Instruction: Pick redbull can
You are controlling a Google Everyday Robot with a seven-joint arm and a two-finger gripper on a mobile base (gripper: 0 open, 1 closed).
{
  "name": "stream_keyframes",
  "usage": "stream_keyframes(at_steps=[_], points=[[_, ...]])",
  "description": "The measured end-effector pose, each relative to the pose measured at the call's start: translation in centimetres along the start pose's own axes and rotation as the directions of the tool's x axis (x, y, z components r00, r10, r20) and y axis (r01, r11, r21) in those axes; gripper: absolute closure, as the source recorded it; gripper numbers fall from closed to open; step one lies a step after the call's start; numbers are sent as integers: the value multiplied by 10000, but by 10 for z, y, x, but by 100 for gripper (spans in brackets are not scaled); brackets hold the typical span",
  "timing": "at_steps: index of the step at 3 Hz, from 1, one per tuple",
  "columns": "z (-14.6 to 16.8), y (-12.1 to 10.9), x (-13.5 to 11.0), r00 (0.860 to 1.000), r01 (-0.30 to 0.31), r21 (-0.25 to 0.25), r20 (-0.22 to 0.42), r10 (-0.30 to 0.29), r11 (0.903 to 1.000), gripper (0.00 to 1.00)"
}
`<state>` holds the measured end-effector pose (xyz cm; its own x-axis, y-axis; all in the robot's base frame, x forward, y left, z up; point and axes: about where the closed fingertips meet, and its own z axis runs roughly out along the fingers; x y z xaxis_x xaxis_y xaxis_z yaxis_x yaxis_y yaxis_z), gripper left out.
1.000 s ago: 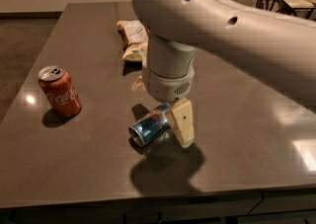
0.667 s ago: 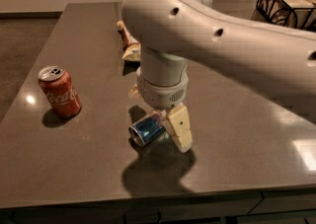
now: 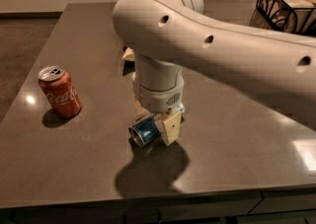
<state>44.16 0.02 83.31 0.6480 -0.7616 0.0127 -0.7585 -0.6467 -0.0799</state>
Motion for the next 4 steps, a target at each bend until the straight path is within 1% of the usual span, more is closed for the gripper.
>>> stream_keyframes(at_steps=[1, 2, 3, 4], points=[[-3, -1, 2, 9998, -151, -10, 92, 151, 9999, 65], [-23, -2, 5, 9990, -348, 208, 290, 342, 9992, 88], [-57, -1, 10, 9979, -459, 682, 488, 426, 9966, 100], [-95, 0, 16, 9984, -363, 1245, 467, 307, 9915, 100]])
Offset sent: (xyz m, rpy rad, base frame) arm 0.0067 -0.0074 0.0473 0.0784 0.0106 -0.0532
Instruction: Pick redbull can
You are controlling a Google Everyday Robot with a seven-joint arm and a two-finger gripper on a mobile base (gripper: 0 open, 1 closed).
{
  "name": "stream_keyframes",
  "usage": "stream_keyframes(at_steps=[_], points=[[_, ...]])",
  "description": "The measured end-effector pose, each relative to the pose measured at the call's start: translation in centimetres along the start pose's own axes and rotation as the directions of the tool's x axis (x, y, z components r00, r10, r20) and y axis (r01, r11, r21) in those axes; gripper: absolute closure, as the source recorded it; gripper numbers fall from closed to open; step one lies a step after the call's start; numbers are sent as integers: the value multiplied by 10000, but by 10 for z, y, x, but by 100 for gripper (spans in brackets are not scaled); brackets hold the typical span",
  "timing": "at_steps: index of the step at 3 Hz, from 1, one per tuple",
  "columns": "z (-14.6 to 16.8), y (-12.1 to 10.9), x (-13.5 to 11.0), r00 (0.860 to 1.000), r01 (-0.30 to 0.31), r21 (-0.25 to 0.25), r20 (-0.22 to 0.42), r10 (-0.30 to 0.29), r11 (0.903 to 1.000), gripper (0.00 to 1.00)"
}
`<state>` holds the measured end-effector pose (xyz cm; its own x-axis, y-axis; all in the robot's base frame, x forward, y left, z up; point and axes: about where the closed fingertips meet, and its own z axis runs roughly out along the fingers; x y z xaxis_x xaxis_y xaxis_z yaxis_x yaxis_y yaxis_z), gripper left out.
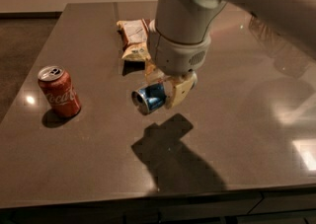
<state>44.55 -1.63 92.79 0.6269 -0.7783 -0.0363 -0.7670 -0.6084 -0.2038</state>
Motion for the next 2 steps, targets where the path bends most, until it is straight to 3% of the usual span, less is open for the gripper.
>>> stream_keyframes(at_steps=[1, 2], points=[[-54, -7, 7, 9998, 215, 805, -21, -214, 9965, 100], [-54, -8, 6, 9998, 219, 827, -26, -217, 9963, 100]])
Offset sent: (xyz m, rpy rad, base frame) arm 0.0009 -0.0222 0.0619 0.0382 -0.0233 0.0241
